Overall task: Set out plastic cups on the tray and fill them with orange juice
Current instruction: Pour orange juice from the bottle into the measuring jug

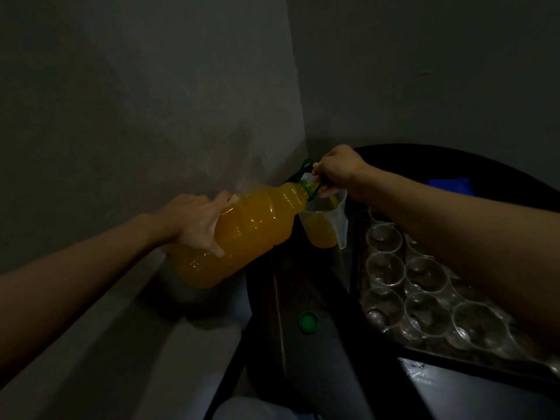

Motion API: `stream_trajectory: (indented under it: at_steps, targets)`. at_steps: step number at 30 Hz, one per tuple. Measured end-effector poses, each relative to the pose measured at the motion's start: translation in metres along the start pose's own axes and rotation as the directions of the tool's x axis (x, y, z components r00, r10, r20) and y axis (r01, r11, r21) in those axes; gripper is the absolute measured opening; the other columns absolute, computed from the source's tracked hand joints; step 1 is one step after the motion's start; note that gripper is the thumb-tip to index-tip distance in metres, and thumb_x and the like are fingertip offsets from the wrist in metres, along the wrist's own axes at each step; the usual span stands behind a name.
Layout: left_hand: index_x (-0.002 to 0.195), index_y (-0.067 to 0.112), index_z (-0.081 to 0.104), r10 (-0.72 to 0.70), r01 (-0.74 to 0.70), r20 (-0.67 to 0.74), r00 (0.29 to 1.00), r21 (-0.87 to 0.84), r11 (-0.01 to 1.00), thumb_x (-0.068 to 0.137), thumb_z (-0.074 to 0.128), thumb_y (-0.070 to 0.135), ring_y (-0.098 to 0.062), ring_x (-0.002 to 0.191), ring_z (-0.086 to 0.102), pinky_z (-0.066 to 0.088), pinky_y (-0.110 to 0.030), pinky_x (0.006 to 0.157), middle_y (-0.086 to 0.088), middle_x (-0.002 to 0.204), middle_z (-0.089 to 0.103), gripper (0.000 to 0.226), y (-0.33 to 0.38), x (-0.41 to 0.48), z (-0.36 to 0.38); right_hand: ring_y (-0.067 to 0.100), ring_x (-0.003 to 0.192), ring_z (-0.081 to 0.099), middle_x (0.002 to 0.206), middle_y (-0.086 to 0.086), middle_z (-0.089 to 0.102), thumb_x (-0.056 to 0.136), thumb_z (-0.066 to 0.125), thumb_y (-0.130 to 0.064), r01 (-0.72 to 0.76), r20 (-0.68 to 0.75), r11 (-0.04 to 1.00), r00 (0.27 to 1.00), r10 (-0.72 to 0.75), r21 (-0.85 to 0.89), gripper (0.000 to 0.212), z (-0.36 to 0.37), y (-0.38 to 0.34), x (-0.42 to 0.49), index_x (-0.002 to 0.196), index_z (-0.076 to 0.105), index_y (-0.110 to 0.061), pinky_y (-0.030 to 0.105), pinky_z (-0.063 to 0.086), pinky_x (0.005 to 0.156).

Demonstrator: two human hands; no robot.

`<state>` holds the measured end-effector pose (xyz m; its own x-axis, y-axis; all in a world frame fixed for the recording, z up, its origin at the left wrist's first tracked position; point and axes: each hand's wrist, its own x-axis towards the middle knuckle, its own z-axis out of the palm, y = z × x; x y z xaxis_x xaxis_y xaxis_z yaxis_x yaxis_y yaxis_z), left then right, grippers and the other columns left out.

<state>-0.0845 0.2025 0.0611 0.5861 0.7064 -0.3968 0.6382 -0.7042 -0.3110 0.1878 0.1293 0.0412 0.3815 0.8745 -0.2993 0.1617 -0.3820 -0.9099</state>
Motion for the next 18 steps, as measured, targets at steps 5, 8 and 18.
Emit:
stream_trajectory:
  at_steps: [5, 8, 18]
  targets:
    - [0.145, 0.021, 0.019, 0.010, -0.010, 0.018, 1.000, -0.038, 0.999, 0.067, 0.083, 0.062, -0.032, 0.109, 0.064, 0.040, -0.035, 0.080, -0.010, 0.124, 0.063, 0.110, -0.0003, -0.0013, 0.0010, 0.022, 0.061, 0.062, 0.076, 0.015, 0.059, 0.103, 0.051, -0.008, 0.006, -0.001, 1.000, 1.000, -0.006, 0.008, 0.022, 0.0014, -0.0013, -0.0030, 0.087, 0.062, 0.002, 0.035, 0.060, 0.054]
    - [0.146, 0.020, 0.017, 0.003, -0.003, 0.007, 1.000, -0.021, 1.000, 0.067, 0.082, 0.064, -0.034, 0.112, 0.063, 0.038, -0.035, 0.080, -0.012, 0.126, 0.062, 0.112, -0.0009, -0.0022, 0.0044, 0.022, 0.060, 0.062, 0.076, 0.016, 0.059, 0.103, 0.051, -0.008, 0.014, 0.001, 1.000, 1.000, -0.014, 0.006, 0.020, 0.0020, -0.0017, -0.0046, 0.093, 0.063, 0.004, 0.033, 0.060, 0.052]
    - [0.149, 0.021, 0.017, 0.015, -0.015, -0.003, 1.000, 0.012, 1.000, 0.065, 0.083, 0.066, -0.032, 0.110, 0.064, 0.046, -0.038, 0.087, -0.011, 0.124, 0.063, 0.116, -0.0087, -0.0033, 0.0042, 0.023, 0.065, 0.063, 0.082, 0.017, 0.060, 0.104, 0.050, -0.010, 0.006, 0.034, 1.000, 0.999, -0.006, 0.008, 0.023, 0.0050, -0.0017, -0.0056, 0.102, 0.064, 0.008, 0.031, 0.059, 0.052]
